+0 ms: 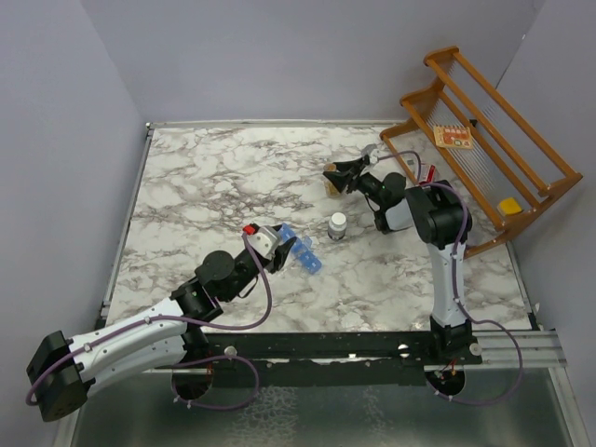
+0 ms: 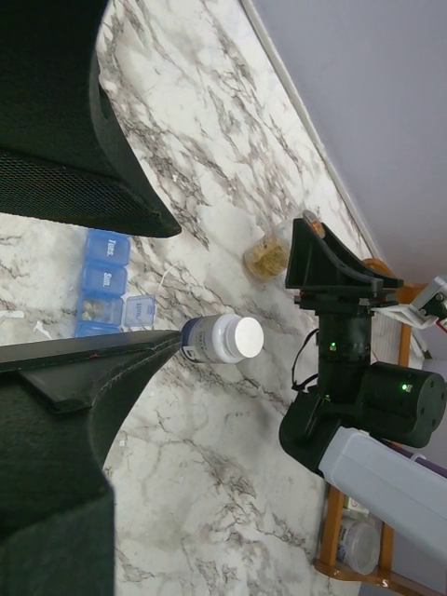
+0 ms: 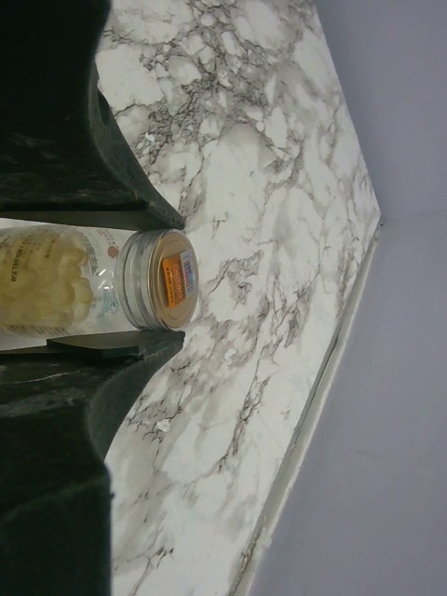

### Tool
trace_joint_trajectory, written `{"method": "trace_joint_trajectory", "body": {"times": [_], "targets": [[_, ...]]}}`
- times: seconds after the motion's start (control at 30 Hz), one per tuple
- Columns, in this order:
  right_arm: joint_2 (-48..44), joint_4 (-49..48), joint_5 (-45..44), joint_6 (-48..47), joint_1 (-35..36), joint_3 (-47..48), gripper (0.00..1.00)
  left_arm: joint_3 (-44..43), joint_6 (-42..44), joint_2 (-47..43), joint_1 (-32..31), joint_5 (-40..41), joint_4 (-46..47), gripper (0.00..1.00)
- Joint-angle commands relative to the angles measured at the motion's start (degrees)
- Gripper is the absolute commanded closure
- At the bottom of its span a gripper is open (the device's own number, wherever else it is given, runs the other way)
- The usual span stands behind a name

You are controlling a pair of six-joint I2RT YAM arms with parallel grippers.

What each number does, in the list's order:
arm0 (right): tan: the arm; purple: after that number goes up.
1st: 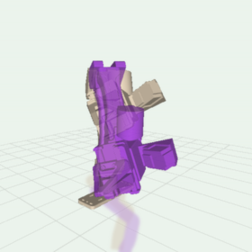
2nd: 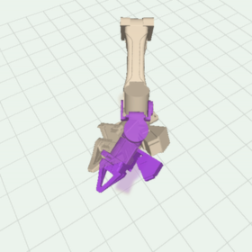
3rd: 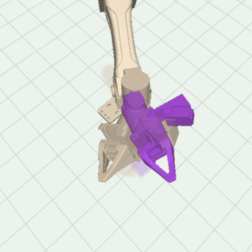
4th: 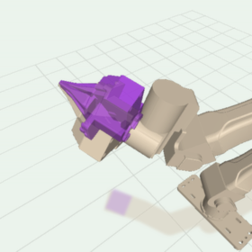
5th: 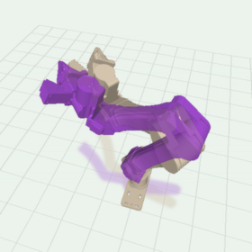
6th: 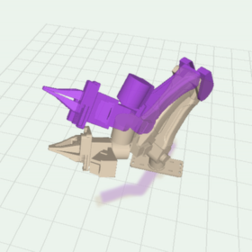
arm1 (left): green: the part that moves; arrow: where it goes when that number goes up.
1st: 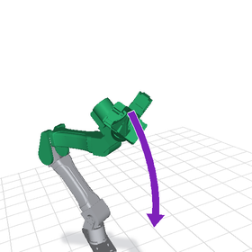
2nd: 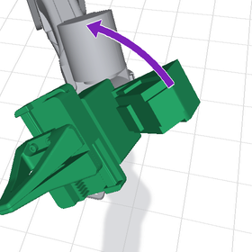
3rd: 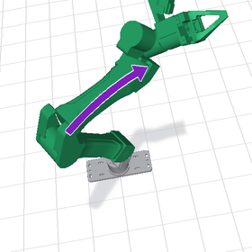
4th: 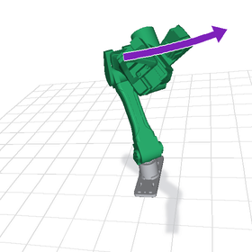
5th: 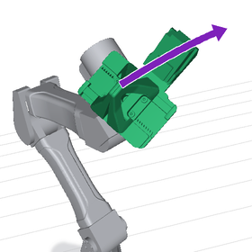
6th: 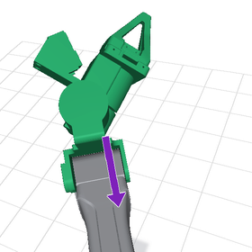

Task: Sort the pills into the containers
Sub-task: Place the pill bottle at the center of the board.

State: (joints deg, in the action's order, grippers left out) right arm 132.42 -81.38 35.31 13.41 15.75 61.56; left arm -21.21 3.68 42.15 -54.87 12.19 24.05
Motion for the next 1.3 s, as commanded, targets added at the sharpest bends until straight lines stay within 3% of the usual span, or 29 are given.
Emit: {"method": "trace_joint_trajectory", "body": {"times": [0.0, 0.53, 0.77, 1.0, 1.17, 1.27], "targets": [[-2.3, 1.5, -0.7, 1.7, -0.4, -0.7, 0.99, -1.3, 0.2, -0.8, 0.1, -1.8, 1.6, 0.54], [-9.0, 11.3, -1.8, 0.6, -0.4, -4.3, 0.99, -0.5, -1.1, -3.9, 0.1, -3.3, 1.6, 0.54], [-8.8, 9.8, -2.0, 0.1, -0.4, -4.4, 0.99, -1.1, -1.8, 0.0, 0.1, -4.1, 1.8, 0.55], [-7.4, 4.8, 0.9, 5.6, -0.4, -2.2, 0.99, 2.0, -3.9, 5.1, 0.7, -0.7, 10.6, 0.68], [-7.4, -0.7, 4.7, 11.8, -0.4, -1.7, 0.99, 5.4, -7.8, 7.8, 5.5, -1.8, 19.8, 0.32], [-7.1, -3.2, 8.0, 14.2, -0.4, -1.2, 0.99, 6.8, -12.5, 12.0, 13.8, -11.4, 25.2, 0.28]]}}
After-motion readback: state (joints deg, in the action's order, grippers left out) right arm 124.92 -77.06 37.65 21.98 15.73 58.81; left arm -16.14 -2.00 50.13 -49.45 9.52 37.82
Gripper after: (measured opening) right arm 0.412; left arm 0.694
